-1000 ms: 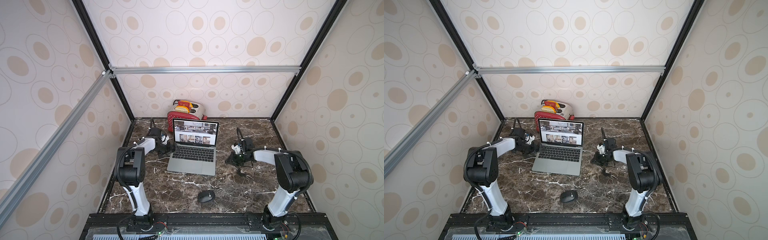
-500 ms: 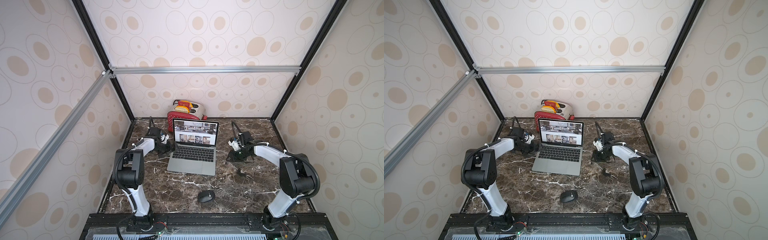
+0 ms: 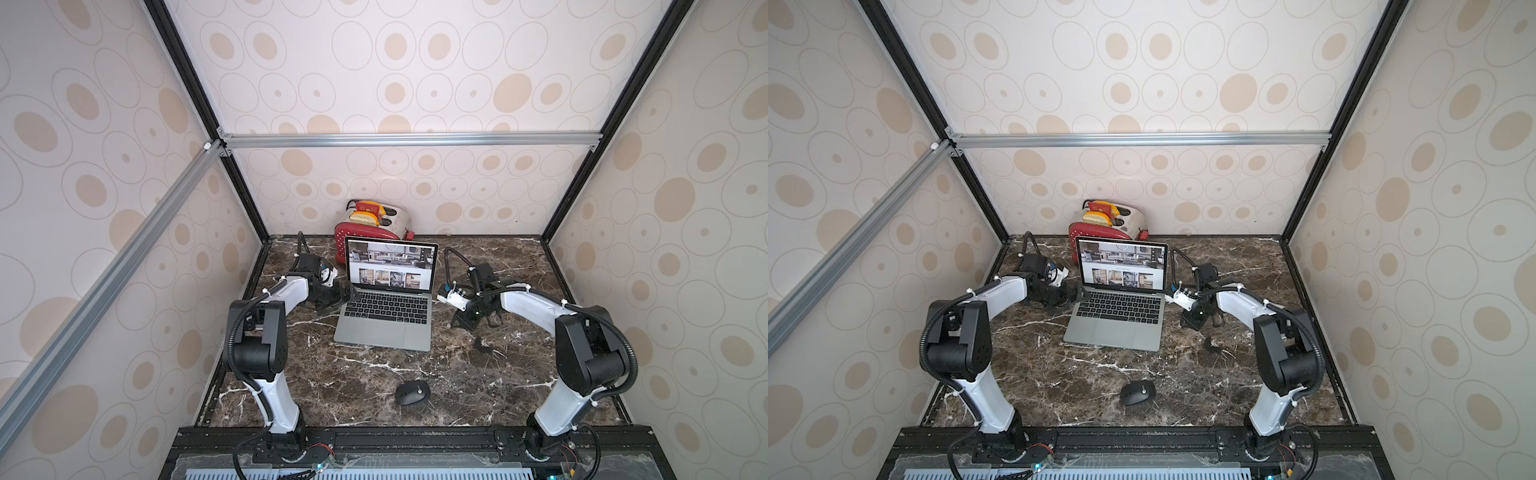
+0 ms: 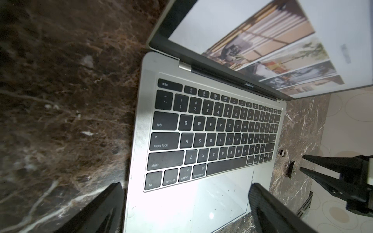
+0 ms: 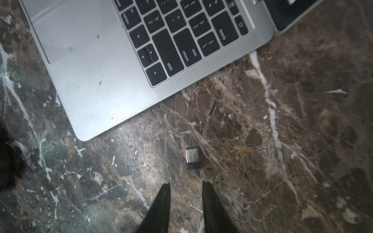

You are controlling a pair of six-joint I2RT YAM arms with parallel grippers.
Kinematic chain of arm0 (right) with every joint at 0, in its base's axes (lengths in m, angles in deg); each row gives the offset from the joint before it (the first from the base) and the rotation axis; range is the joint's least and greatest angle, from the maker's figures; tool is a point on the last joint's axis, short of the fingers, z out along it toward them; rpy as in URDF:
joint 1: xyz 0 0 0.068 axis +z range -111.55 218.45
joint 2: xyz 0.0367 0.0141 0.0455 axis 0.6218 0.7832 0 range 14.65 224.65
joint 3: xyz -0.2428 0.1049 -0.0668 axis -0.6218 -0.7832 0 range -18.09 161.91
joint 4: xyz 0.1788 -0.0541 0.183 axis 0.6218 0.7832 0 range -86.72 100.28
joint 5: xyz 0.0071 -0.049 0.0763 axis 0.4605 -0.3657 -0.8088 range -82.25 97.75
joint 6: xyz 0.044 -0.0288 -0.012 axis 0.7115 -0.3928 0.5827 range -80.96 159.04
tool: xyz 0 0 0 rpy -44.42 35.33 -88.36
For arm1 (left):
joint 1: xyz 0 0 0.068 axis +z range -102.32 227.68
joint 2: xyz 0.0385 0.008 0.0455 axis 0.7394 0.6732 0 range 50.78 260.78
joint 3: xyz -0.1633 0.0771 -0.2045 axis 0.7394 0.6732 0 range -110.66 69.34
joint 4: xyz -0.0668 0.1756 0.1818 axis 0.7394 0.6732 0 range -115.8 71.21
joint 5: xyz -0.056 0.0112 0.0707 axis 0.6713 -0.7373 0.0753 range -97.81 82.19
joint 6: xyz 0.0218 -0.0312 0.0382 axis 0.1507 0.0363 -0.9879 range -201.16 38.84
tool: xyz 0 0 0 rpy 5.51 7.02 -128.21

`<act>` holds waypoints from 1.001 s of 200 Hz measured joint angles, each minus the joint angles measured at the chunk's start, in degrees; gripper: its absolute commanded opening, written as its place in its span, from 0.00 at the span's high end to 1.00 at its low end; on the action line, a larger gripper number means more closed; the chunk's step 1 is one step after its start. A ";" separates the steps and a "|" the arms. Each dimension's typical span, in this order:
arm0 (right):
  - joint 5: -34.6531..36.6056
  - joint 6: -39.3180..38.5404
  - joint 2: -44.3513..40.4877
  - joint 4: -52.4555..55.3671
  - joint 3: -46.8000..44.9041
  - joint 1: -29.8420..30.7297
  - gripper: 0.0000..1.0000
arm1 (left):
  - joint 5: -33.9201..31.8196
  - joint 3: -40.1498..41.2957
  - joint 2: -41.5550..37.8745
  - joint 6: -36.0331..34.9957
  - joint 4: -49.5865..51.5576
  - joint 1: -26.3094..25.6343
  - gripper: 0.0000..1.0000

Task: Insert the wireless mouse receiver into the laptop
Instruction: Place the USB plug at the center of the board, then pick up the USB plug at the center of the board.

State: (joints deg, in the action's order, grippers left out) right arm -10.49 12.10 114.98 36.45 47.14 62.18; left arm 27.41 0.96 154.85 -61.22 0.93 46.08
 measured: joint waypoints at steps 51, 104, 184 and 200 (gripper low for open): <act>2.49 -1.92 1.07 1.73 0.22 1.62 0.60 | 0.28 0.07 -0.26 0.00 -0.09 0.00 0.01; 6.97 -2.08 3.93 1.14 1.38 2.40 0.60 | 0.31 0.31 -0.26 0.02 -0.11 0.00 0.01; 7.32 -1.95 6.84 0.92 3.23 3.91 0.67 | 0.35 0.35 -0.26 0.00 -0.09 0.00 0.01; 7.78 -1.99 6.86 0.94 3.23 3.91 0.69 | 0.35 0.35 -0.26 0.00 -0.09 0.00 0.01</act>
State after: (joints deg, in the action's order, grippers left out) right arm -2.71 10.11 121.85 37.39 50.38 66.09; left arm 27.76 1.31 154.59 -61.22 0.84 46.08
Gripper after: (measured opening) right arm 0.321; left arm 0.990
